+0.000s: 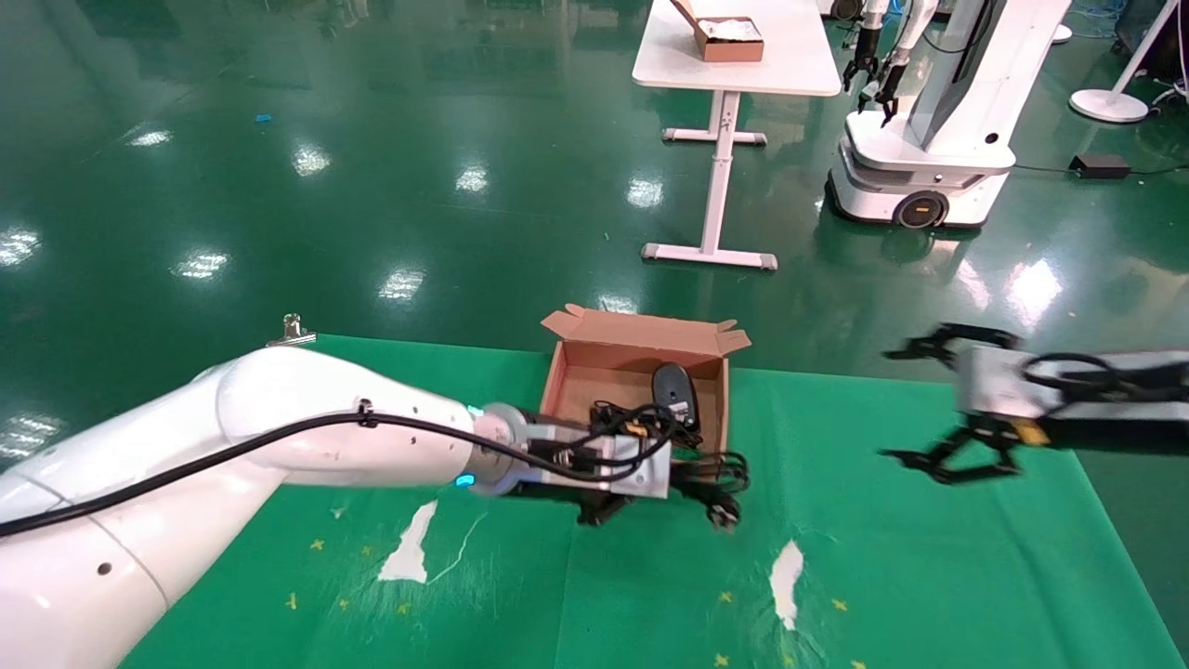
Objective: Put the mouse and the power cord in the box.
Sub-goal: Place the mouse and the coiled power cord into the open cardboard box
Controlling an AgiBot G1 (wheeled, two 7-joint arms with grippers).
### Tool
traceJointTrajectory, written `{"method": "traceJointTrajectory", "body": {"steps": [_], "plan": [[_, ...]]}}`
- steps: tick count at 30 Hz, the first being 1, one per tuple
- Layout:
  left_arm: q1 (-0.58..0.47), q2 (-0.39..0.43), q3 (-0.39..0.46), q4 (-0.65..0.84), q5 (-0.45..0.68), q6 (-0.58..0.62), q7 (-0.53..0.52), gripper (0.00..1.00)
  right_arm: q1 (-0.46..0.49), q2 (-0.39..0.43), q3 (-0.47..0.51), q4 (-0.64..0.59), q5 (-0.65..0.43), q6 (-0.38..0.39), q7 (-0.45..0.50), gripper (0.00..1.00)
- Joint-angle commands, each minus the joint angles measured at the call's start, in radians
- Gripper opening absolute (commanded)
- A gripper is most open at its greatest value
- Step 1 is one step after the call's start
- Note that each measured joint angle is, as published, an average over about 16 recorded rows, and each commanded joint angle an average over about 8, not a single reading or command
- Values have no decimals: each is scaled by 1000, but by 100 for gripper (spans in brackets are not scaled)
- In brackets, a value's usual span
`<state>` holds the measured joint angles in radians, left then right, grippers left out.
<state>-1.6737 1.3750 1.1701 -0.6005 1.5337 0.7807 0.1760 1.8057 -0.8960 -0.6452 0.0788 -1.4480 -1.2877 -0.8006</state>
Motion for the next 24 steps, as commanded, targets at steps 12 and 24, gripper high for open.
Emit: {"method": "traceJointTrajectory", "body": {"steps": [12,24], "plan": [[-39,5,199,-42,77,-246,-172,27,-62,79,39,27,52,103,-29,100],[-46,5,239,-44,90,-305,-222,100,-81,78,50,47,69,129,-34,100]]}}
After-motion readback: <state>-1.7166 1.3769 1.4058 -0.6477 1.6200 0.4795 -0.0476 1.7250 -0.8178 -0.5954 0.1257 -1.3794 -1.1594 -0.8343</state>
